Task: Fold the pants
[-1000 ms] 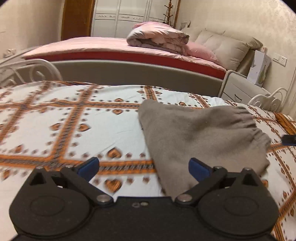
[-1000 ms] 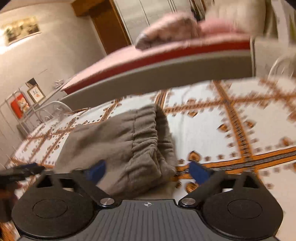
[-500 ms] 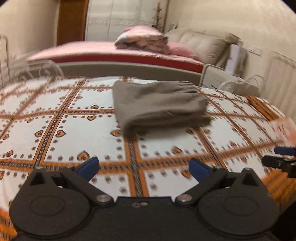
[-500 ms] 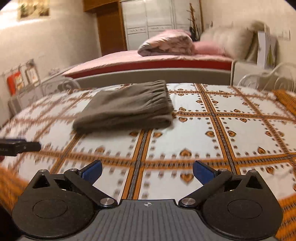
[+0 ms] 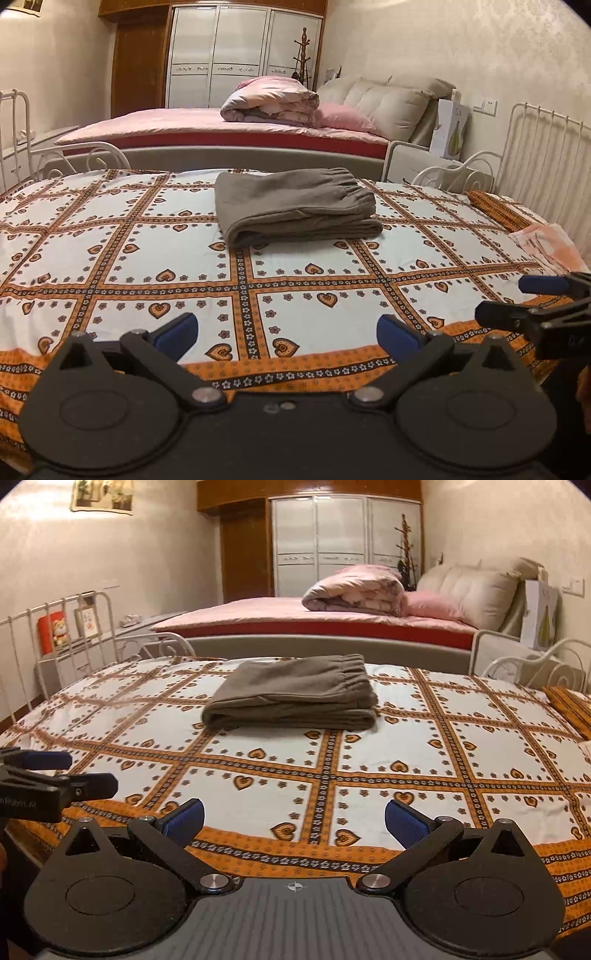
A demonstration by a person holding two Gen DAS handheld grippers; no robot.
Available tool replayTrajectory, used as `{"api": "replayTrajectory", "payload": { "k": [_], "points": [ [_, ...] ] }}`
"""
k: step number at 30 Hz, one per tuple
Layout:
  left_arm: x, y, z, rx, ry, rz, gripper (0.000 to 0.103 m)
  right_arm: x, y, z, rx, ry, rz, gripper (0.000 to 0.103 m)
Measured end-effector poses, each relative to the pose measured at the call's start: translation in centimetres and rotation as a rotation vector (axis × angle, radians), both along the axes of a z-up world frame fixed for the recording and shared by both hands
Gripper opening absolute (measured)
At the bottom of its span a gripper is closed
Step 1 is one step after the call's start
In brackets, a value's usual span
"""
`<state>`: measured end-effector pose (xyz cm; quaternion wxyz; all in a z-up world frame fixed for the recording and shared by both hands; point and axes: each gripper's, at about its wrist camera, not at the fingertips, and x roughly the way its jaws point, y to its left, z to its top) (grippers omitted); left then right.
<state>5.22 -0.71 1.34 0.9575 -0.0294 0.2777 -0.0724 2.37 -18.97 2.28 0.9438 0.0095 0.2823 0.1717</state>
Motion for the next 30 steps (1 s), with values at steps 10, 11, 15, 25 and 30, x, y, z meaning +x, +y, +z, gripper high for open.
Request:
{"api": "replayTrajectory", "payload": {
  "k": [10,11,15,25,30],
  "points": [
    [0.0,-0.2,-0.2,-0.016,-0.008,-0.002,0.097,0.4,-0.5,-0.3,0.009,-0.005,-0.012,0.103],
    [0.0,-0.3,-0.2,-0.016,-0.011,0.0,0.097,0.4,-0.6,-0.3,0.009,-0.007,-0.015,0.103],
    [-0.1,-0.5,-0.2,-0.01,-0.013,-0.006,0.097,0.4,-0.9,-0.2,0.021,-0.007,-0.021,0.103],
    [-0.2,-0.5,-0.1,-0.008,-0.023,-0.007,0.097,0.3,-1.1,-0.2,0.023,-0.006,-0.021,0.103],
    [-0.2,-0.6,-0.1,-0.007,-0.025,-0.01,0.097,0.4,-1.2,-0.2,0.025,-0.006,-0.023,0.103]
  ]
}}
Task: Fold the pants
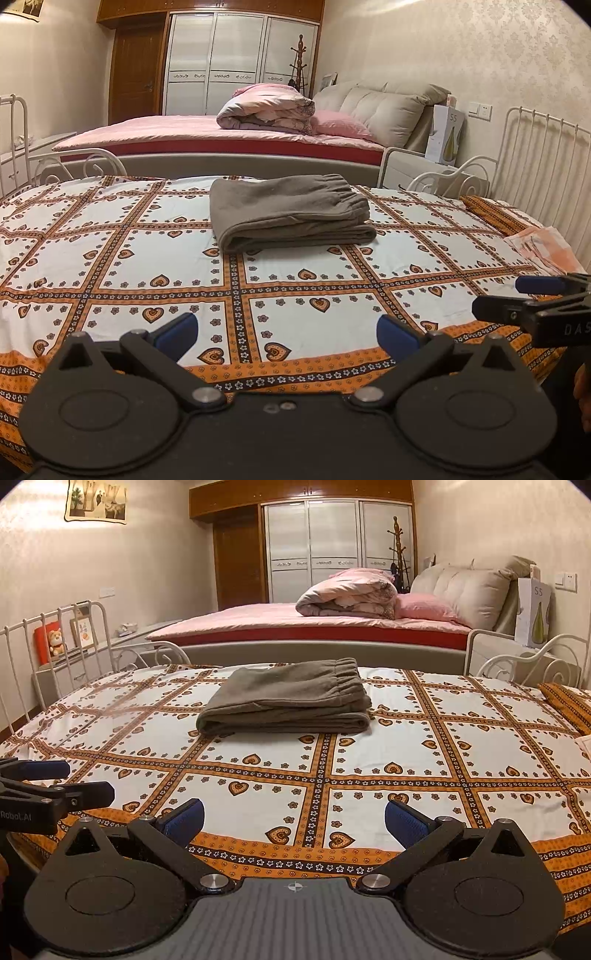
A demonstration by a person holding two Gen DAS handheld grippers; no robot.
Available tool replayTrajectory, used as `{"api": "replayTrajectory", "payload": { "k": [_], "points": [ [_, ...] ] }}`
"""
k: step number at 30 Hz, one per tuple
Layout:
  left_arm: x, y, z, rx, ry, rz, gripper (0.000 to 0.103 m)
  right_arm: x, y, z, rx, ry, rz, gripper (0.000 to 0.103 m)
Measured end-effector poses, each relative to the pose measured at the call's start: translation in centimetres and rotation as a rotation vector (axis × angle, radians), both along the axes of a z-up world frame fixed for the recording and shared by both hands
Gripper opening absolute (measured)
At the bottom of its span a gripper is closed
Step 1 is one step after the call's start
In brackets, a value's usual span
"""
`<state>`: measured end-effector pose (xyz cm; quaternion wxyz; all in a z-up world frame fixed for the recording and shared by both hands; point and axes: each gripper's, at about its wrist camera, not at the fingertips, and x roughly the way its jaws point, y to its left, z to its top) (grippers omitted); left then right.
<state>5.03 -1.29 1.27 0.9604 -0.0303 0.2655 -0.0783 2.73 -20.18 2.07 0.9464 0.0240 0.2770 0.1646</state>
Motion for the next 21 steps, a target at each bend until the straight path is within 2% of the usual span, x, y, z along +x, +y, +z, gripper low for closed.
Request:
{"api": "replayTrajectory", "payload": {
  "k": [21],
  "points": [
    [-0.04,-0.13,0.03,0.013,-0.016,-0.006,0.097,0.05,-0.36,0.06,0.014,0.008,-0.014,0.103]
  ]
}}
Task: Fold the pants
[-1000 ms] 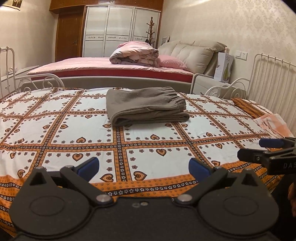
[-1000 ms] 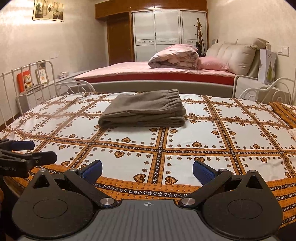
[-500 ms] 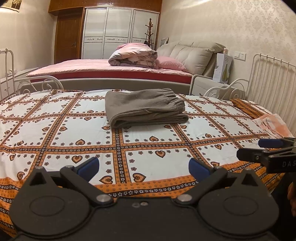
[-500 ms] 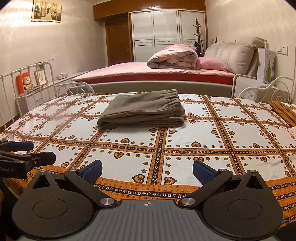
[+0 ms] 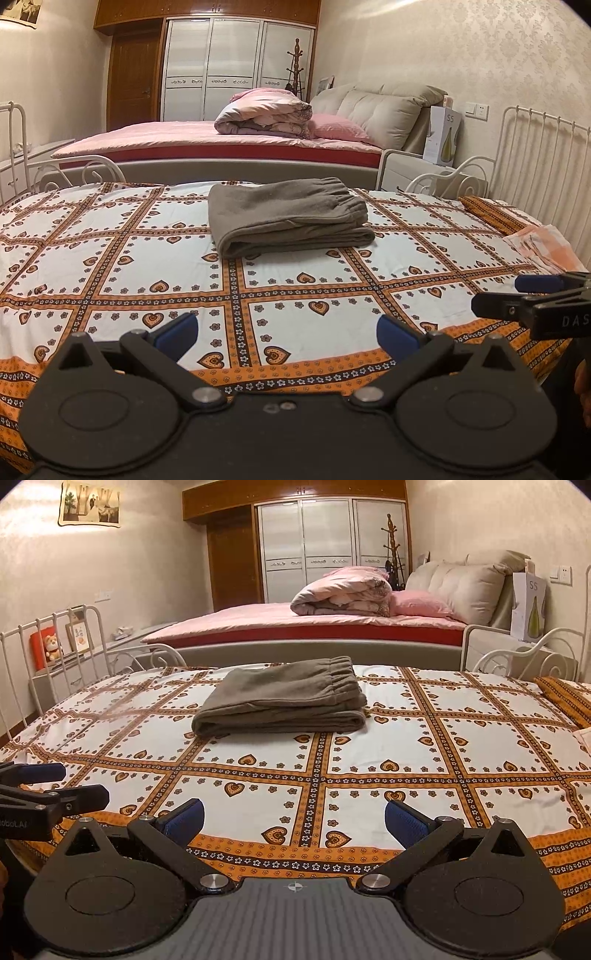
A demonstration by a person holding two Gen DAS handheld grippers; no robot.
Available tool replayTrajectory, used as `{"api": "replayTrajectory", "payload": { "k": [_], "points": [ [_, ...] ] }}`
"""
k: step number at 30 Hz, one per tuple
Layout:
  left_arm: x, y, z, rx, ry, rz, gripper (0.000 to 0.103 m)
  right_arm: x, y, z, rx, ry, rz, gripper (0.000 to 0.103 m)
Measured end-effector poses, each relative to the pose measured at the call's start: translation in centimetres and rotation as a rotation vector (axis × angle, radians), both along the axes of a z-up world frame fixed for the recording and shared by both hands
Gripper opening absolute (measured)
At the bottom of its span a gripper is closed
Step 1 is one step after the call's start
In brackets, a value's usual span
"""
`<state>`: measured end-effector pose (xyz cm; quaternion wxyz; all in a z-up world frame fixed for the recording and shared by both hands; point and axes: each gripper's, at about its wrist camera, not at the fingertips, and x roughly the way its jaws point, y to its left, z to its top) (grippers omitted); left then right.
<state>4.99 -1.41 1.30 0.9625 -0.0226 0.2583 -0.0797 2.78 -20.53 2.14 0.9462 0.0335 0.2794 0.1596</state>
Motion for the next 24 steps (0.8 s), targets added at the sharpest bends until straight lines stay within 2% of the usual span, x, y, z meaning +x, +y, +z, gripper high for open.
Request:
{"api": "replayTrajectory", "payload": {
  "k": [24],
  "points": [
    [-0.03,-0.03,0.05,-0.004,-0.008,-0.001,0.097,0.09,0.22,-0.21,-0.006,0.001,0.004,0.103]
  ]
}}
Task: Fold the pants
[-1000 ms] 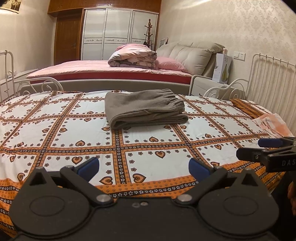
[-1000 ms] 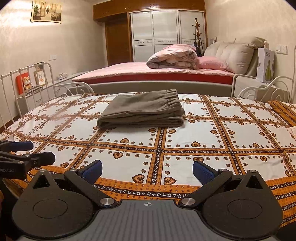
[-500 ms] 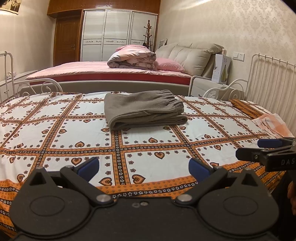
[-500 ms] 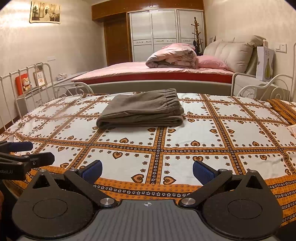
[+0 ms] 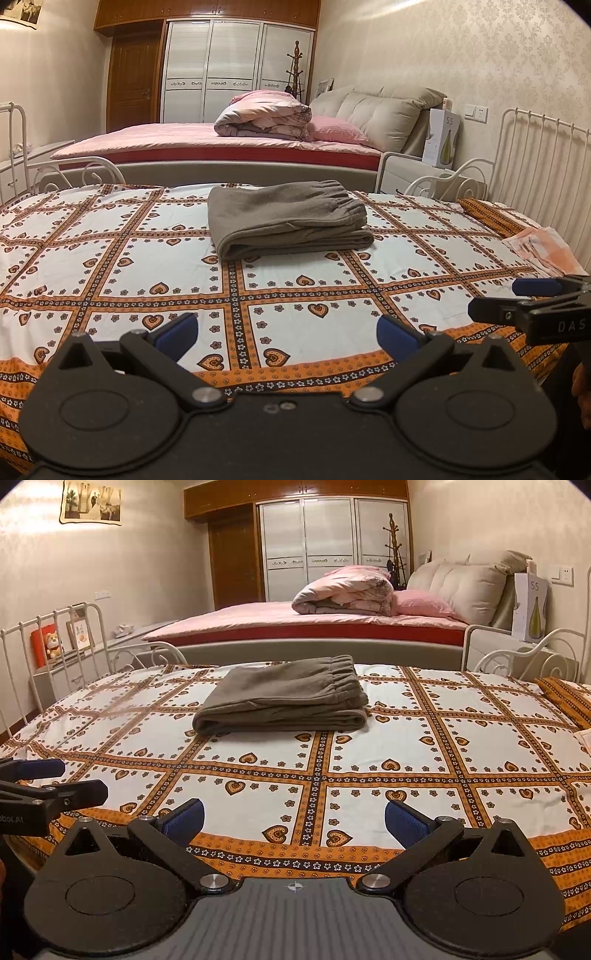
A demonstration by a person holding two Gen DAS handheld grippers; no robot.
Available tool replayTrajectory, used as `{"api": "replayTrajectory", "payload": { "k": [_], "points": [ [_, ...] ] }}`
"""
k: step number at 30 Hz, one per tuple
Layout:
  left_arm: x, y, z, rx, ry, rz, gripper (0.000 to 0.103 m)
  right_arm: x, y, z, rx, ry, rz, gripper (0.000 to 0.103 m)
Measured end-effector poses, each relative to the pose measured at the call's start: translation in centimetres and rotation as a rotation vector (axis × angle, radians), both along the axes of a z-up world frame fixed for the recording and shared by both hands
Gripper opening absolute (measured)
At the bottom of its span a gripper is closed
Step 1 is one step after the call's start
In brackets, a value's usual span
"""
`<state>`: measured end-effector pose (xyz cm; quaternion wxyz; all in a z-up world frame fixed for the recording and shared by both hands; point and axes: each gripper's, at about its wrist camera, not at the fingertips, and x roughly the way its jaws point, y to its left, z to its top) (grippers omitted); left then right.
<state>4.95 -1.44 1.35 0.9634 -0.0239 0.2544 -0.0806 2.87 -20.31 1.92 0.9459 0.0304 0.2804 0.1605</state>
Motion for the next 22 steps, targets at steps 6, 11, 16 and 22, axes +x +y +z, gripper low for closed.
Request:
{"api": "replayTrajectory", "payload": {
  "k": [6,11,16,22],
  "points": [
    [-0.01,0.04,-0.01,0.001,-0.002,-0.003,0.097,0.01,-0.01,-0.05,-0.001,0.003,0.001,0.103],
    [-0.1,0.0,0.0,0.007,-0.016,-0.009,0.097,0.02,0.04,-0.08,-0.002,0.003,0.002,0.103],
    [-0.18,-0.1,0.05,0.002,-0.021,-0.029,0.097,0.04,0.04,-0.22,-0.004,0.004,0.005,0.103],
    [-0.25,-0.21,0.07,0.004,-0.018,-0.035,0.097,0.06,-0.03,-0.23,-0.003,0.004,0.005,0.103]
  ]
}}
